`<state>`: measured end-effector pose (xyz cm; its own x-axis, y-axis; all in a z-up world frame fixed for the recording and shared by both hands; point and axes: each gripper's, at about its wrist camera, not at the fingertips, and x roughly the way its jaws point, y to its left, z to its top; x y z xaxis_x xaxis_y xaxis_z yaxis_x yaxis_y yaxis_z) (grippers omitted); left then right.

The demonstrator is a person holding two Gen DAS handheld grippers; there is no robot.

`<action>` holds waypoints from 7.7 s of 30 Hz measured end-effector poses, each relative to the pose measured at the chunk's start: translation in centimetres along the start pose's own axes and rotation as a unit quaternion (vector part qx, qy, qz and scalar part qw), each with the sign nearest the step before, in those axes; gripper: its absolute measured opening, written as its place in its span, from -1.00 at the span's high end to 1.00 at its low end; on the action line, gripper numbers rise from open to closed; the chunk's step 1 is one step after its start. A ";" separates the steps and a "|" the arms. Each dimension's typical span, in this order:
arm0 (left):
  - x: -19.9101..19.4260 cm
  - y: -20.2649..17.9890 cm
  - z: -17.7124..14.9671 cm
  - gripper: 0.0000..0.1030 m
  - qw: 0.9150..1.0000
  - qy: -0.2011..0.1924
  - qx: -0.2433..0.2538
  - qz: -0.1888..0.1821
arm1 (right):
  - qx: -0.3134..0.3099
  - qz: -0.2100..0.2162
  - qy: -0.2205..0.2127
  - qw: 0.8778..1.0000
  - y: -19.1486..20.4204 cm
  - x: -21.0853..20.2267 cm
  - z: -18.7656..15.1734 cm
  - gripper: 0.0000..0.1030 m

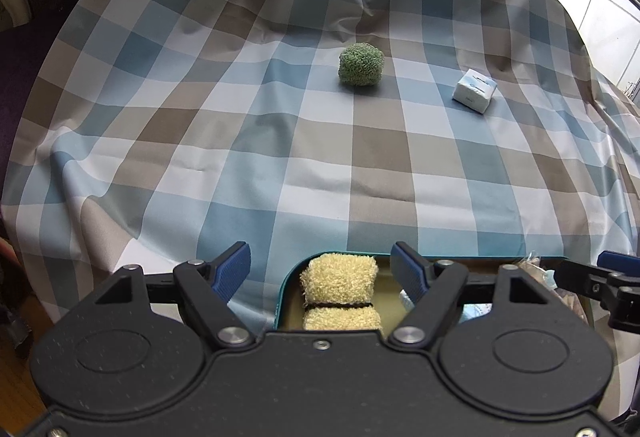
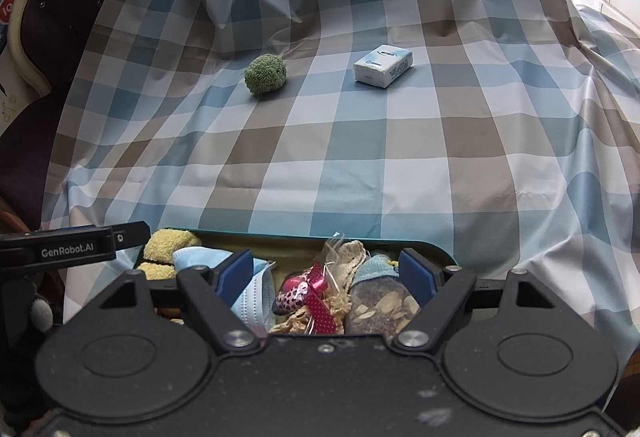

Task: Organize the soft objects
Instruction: 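Lower the yellow towel into the tin with the left gripper while the right lowers the ribbon bag, then move the left tool to the green knitted ball while the right tool moves to the white tissue pack, then close the left gripper on the green ball while the right grips the tissue pack, then lift and carry the green ball and tissue pack toward the tin with both tools, then lower the green ball into the tin and open the left gripper while the right lowers the tissue pack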

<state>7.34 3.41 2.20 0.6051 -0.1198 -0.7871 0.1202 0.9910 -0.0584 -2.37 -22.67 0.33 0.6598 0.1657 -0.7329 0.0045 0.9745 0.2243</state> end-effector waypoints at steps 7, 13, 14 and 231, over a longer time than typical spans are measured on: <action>1.2 -0.3 3.2 -0.42 1.000 -0.006 0.017 0.002 | -0.020 -0.030 -0.013 0.999 -0.9 2.0 3.4 -0.55; 3.2 -0.2 6.1 -0.60 1.000 -0.009 0.022 0.010 | -0.039 -0.046 -0.030 0.998 -2.1 3.9 6.5 -0.62; 3.6 -0.3 6.6 -0.60 1.000 -0.009 0.023 0.010 | -0.043 -0.050 -0.032 0.997 -2.3 4.3 7.0 -0.62; -3.4 -5.7 -4.2 -0.13 0.993 0.025 0.059 -0.097 | 0.026 -0.041 -0.120 0.992 -0.5 -7.4 -5.3 -0.65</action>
<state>1.31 -1.59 2.58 0.5221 -0.3022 -0.7975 0.3237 0.9354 -0.1425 -11.25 -23.62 2.22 0.8149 0.0399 -0.5783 0.1004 0.9728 0.2086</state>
